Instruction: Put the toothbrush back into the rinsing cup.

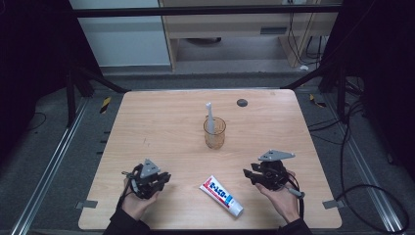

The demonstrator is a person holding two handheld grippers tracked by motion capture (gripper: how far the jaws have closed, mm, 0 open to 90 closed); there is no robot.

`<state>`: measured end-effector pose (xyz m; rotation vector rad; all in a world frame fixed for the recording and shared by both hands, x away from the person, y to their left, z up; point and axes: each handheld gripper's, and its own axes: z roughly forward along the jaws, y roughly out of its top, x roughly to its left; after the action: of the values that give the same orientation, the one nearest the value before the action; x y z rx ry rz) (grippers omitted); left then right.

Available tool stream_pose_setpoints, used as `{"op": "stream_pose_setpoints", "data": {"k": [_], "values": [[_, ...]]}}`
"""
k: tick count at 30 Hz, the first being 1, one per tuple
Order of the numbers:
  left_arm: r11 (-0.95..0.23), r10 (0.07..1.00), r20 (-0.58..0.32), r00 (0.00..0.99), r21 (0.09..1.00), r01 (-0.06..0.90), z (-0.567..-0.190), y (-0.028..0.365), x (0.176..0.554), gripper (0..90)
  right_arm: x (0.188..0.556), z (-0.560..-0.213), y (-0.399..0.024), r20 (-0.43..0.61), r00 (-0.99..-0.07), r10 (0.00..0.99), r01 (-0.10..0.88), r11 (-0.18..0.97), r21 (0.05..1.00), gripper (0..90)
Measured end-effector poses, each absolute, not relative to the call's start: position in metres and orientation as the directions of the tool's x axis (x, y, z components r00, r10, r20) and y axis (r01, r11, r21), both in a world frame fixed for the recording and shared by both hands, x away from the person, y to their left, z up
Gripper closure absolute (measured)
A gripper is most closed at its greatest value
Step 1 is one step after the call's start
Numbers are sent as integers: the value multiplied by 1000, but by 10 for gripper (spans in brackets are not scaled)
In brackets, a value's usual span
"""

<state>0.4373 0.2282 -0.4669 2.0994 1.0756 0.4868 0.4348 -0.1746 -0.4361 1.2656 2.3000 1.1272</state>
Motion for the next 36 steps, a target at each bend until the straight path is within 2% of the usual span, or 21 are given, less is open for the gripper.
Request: {"op": "stream_pose_setpoints", "data": {"k": [5,10,18,36], "values": [[-358,865,34,501,741,568,-470,251,449,713,431,-431,-170,127,-575,808,597,308,741,499],[-329,894,54,445,755,568,-468,263,452,606,425,-429,-162,125,-593,796,596,329,733,470],[-286,922,54,383,761,582,-469,276,455,526,415,-436,-142,114,-644,756,585,391,711,406],[-290,924,61,378,757,586,-470,276,456,495,406,-449,-114,105,-696,710,590,483,647,367]]}}
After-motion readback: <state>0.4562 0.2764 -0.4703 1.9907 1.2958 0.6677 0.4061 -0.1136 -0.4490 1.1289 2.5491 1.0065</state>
